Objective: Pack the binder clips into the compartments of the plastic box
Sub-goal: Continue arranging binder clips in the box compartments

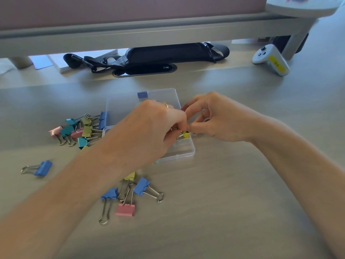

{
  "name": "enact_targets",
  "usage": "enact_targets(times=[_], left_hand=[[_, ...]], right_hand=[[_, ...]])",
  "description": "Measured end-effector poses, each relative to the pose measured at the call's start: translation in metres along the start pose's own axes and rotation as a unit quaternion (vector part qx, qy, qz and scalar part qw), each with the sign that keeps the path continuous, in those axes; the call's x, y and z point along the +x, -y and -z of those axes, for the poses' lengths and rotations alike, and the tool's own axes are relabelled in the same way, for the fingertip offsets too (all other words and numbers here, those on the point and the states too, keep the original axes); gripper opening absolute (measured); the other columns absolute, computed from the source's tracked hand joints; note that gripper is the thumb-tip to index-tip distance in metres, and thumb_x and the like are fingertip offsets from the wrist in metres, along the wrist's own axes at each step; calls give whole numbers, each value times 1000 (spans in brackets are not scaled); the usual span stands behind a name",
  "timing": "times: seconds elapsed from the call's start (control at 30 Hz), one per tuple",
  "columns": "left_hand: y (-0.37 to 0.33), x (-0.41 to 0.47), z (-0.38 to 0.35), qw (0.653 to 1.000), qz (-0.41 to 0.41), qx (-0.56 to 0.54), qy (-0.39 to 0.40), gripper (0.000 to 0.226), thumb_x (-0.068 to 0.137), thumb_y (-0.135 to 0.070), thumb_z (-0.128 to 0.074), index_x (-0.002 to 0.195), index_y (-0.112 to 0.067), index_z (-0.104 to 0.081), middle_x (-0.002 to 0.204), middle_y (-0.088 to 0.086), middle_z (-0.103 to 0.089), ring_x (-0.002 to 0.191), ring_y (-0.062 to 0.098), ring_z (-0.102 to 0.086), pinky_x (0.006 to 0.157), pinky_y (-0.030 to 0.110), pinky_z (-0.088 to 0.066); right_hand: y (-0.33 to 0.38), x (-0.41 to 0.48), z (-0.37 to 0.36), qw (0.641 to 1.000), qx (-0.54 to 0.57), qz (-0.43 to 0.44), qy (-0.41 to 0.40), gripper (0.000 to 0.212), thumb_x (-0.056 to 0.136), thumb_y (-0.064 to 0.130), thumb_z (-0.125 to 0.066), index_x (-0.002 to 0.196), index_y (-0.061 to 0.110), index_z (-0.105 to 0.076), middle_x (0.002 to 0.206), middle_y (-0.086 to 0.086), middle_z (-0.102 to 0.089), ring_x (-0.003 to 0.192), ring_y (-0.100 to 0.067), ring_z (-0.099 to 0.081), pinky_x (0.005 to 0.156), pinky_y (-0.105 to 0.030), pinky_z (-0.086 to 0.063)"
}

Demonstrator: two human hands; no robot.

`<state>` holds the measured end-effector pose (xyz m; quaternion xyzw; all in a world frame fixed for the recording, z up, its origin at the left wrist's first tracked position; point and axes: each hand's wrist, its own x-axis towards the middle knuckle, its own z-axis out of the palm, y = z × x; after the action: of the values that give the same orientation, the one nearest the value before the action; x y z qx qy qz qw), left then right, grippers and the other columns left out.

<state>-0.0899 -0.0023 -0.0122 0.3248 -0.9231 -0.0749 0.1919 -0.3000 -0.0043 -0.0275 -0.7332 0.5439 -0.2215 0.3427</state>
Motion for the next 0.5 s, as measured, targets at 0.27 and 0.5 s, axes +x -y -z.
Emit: enact_targets(times=[0.27, 0.5], left_hand=[[-5, -2, -2, 999, 27, -29, -9, 21, 91, -13, -68, 97, -22, -50, 80, -6, -63, 71, 17, -63, 64, 39, -56], [6, -7, 8, 991, 86, -78, -67, 20, 91, -10, -69, 96, -24, -56, 82, -14, -64, 78, 4, -65, 70, 25, -54]], right_hand=[[5, -3, -1, 1000, -29, 6, -6, 14, 91, 20, -77, 101, 28, -82, 116, 15, -65, 73, 1, -73, 72, -21, -57], [14, -5, -4, 997, -68, 8, -17, 9, 85, 28, -82, 95, 28, -82, 116, 15, -64, 72, -1, -74, 74, -12, -53]])
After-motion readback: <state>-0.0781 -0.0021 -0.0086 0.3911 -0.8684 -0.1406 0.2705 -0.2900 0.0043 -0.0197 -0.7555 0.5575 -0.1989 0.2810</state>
